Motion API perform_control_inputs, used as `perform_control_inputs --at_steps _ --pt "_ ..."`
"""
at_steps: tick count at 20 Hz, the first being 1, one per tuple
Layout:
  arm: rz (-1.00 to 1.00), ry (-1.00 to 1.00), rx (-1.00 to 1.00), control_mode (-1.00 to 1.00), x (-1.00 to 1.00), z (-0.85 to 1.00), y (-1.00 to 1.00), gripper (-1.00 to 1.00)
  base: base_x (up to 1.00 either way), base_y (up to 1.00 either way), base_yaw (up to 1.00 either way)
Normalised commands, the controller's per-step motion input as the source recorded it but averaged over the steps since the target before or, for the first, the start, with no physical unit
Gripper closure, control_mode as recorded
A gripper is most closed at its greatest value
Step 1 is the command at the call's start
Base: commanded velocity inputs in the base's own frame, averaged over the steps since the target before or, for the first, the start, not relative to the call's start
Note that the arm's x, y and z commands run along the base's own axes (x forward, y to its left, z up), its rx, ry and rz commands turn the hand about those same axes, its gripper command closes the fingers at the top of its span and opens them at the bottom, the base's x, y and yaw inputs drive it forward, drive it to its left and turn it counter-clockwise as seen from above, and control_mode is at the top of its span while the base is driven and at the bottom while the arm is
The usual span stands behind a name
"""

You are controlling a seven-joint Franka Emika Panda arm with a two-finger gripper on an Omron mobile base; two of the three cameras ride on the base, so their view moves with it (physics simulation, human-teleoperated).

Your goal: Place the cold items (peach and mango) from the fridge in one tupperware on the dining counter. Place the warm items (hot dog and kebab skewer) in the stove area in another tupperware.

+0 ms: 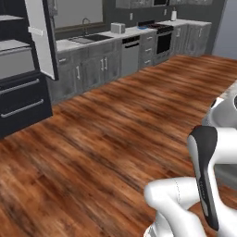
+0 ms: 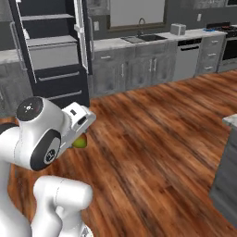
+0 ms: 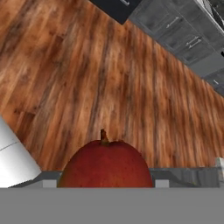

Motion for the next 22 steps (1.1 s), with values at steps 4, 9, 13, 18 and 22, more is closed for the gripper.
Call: perform_control_inputs --at_steps 4,9,13,18,22 --pt "0.0 0.0 0.0 1.0 0.0 0.0 0.0 1.0 -0.01 -1.0 -0.02" --pt "0.0 0.0 0.0 1.0 0.0 0.0 0.0 1.0 -0.19 -1.0 0.0" --pt "0.0 0.0 0.0 1.0 0.0 0.0 0.0 1.0 -0.23 -1.0 0.0" --pt "0.0 0.0 0.0 1.0 0.0 0.0 0.0 1.0 -0.19 -1.0 0.0" --pt "0.0 0.0 0.0 1.0 0.0 0.0 0.0 1.0 -0.2 -1.0 0.02"
